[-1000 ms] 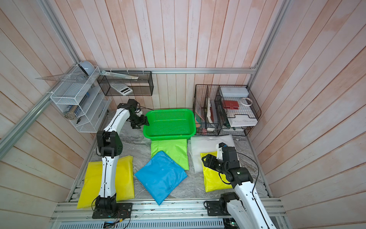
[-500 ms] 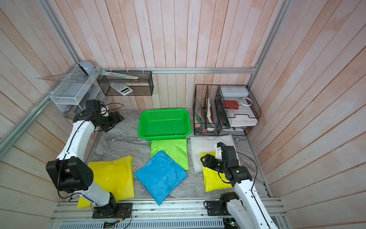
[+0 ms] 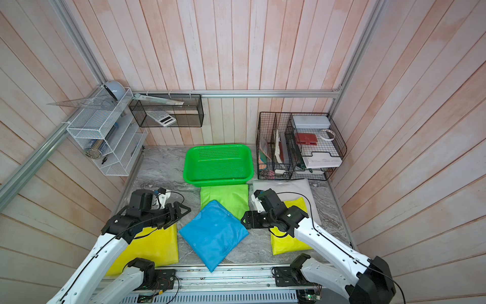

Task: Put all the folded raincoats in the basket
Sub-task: Pick up the raincoat from the center of the board.

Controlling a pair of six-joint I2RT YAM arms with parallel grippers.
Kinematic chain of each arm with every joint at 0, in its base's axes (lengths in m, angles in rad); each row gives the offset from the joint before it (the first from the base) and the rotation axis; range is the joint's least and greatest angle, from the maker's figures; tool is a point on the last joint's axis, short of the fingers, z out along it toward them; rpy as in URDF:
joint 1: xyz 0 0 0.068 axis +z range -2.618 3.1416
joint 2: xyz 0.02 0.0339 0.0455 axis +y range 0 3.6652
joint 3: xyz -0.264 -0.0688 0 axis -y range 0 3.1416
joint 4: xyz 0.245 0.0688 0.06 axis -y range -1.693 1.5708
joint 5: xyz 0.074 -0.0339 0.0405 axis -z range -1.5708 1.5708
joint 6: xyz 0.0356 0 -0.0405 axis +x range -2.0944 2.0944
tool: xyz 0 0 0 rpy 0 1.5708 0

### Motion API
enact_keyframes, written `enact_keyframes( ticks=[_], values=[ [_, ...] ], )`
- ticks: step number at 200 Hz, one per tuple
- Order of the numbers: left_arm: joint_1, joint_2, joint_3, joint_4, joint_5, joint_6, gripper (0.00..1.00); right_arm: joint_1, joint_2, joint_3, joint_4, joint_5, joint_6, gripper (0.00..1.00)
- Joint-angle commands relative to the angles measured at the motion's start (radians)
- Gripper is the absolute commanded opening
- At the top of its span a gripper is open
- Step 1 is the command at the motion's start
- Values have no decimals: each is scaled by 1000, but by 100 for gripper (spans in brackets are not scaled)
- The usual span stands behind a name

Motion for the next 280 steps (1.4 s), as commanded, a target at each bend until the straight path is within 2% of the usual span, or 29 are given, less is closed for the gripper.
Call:
enact_keyframes(
  ticks=[1, 12, 31, 44, 69, 105, 139, 188, 254, 280],
  values=[
    [-41, -49, -120, 100, -14, -143, 67, 40, 54, -50, 73, 85, 83, 82],
    [-75, -55, -187, 218, 23, -214, 64, 43, 79, -79, 127, 72, 120, 82],
    [-143, -1, -242, 343, 8, -288, 58, 43, 116, -113, 205, 47, 135, 82],
    [-186, 63, -223, 290, -61, -269, 48, 42, 142, -113, 201, 60, 132, 83],
    [-246, 146, -199, 163, -194, -225, 40, 42, 188, -104, 176, 58, 102, 84],
    [-267, 184, -245, 201, -275, -236, 40, 41, 253, -88, 161, 2, 77, 84],
    [-268, 297, -256, 287, -299, -250, 40, 40, 338, -64, 155, -59, 52, 84],
    [-267, 386, -263, 248, -378, -216, 40, 28, 388, -90, 237, -117, 91, 79],
    [-268, 370, -299, 247, -396, -223, 40, -70, 327, -225, 432, -259, 176, 59],
    [-268, 337, -305, 242, -402, -225, 40, -72, 317, -233, 461, -281, 181, 51]
  ],
)
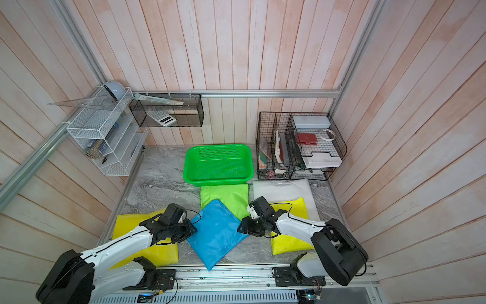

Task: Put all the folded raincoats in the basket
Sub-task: Pick up the raincoat from the center of the board.

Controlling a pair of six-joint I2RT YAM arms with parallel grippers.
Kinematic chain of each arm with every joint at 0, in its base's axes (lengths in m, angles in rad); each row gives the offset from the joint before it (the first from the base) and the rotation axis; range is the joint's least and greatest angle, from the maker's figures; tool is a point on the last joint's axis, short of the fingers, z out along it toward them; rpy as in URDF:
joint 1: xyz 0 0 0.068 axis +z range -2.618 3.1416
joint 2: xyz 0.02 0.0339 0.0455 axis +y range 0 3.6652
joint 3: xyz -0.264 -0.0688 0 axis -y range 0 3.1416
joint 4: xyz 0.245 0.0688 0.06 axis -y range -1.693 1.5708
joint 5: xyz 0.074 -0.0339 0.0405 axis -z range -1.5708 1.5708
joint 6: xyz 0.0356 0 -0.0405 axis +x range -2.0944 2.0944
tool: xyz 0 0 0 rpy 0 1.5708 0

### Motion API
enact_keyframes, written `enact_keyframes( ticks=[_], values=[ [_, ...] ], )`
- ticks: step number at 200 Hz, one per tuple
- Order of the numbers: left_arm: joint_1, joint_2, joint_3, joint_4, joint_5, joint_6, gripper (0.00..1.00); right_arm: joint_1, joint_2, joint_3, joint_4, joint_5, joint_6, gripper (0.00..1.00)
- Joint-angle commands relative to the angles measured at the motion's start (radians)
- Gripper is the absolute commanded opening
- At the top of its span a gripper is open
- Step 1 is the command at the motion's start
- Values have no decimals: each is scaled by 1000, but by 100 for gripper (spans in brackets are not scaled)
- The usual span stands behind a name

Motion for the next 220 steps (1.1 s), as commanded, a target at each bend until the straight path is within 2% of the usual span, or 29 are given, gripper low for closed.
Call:
enact_keyframes(
  ticks=[1, 28, 64, 71, 103, 129, 160, 193, 212, 220],
  values=[
    [0, 0, -56, -84, -83, 12, 40, -2, 2, -24, 34, -41, 24, 51],
    [0, -6, -63, -75, -83, 8, 40, -2, 13, -17, 42, -77, 26, 41],
    [0, 12, -81, -48, -76, 6, 40, -3, 15, -30, 89, -104, 44, 36],
    [0, 15, -83, -46, -75, 6, 40, -2, 18, -32, 108, -113, 52, 31],
    [0, 11, -78, -44, -67, 9, 42, -2, 18, -24, 160, -138, 57, 0],
    [0, -35, -61, -66, -64, 21, 57, -3, -11, 16, 80, -118, -3, 0],
    [1, -153, -35, -91, -63, 36, 66, -25, -91, 108, -145, -66, -146, 0],
    [0, -249, -5, -98, -25, 81, 73, -168, -157, 187, -398, -54, -324, 0],
    [0, -259, 5, -98, 1, 116, 75, -255, -171, 230, -520, -45, -422, 0],
    [0, -251, 11, -98, 7, 132, 75, -286, -173, 244, -538, -46, -425, 0]
  ],
)
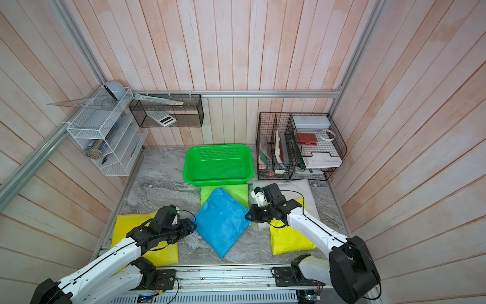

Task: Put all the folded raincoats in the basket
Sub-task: Pick up the raincoat from the center of the board.

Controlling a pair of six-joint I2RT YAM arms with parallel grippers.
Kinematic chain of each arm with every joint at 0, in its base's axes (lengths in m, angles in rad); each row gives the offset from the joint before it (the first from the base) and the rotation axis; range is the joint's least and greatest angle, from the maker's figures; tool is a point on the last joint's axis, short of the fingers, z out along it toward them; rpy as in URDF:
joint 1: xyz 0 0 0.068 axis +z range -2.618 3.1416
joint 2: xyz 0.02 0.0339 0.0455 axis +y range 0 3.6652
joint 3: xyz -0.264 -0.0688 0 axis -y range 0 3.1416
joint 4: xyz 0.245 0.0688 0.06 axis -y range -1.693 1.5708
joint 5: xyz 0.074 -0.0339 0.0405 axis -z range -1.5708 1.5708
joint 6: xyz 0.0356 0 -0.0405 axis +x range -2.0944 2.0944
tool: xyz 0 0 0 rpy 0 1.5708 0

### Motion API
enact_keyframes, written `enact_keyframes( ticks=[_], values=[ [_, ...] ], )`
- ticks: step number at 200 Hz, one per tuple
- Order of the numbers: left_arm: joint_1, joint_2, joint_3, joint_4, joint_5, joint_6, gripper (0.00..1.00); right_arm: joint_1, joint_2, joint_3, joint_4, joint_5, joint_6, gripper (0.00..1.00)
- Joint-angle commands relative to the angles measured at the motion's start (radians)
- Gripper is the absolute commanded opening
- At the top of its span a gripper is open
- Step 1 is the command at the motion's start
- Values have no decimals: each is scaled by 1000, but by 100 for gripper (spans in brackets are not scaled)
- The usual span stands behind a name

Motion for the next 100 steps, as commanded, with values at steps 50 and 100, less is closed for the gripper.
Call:
enact_keyframes(
  ticks=[50, 100],
  values=[
    [0, 172, 100, 103, 53, 116, 76, -86, 49, 81, -249, 39, -164, 0],
    [10, 343, 190, 126, -8, 135, 73, -86, 53, 71, -238, 51, -164, 0]
  ],
)
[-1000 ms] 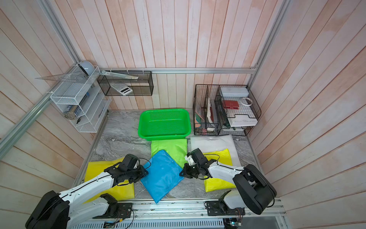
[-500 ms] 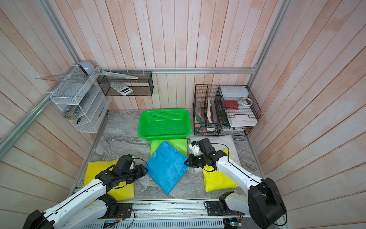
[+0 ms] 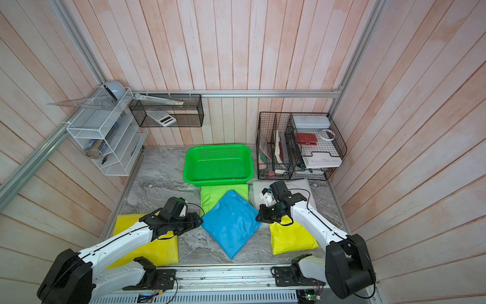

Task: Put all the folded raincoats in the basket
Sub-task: Pick up the raincoat from the center of the board.

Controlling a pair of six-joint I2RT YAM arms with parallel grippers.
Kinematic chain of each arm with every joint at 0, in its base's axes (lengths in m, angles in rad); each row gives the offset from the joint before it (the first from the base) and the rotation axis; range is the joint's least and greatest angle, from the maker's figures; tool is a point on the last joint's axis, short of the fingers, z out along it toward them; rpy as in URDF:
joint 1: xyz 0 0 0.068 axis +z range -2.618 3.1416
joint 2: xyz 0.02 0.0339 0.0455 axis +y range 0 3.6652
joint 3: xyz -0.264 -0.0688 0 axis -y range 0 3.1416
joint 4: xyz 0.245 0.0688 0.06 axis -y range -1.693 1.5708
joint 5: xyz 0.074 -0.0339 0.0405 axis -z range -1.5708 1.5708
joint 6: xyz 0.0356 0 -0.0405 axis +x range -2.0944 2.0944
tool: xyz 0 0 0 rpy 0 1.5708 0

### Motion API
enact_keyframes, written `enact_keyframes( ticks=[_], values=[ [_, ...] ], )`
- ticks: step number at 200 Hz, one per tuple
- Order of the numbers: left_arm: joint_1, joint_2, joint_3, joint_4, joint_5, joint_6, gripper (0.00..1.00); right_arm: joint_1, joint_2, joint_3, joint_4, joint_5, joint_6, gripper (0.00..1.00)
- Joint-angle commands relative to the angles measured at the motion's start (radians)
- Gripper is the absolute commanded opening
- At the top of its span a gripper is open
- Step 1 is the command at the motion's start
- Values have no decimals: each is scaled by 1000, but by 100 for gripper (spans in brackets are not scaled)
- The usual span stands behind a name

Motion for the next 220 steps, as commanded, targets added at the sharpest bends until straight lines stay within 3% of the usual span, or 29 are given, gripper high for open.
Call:
enact_keyframes(
  ticks=[1, 35, 70, 130, 188, 220],
  values=[
    [10, 44, 47, 38, -42, 32, 73, -1, 1, 19, -24, 14, -19, 0],
    [36, 168, 75, 41, -13, 39, 59, -1, 5, 16, -21, 30, -16, 0],
    [32, 178, -13, 179, 49, -42, 58, 1, 19, 17, -21, 31, -13, 0],
    [20, 80, -141, 340, 162, -149, 55, 30, 46, 17, -15, 37, -12, 0],
    [11, -44, -154, 193, 96, -125, 51, 40, 65, 28, -18, 45, -16, 0],
    [10, -43, -170, 239, 120, -146, 49, 50, 79, 34, -17, 41, -19, 0]
  ],
)
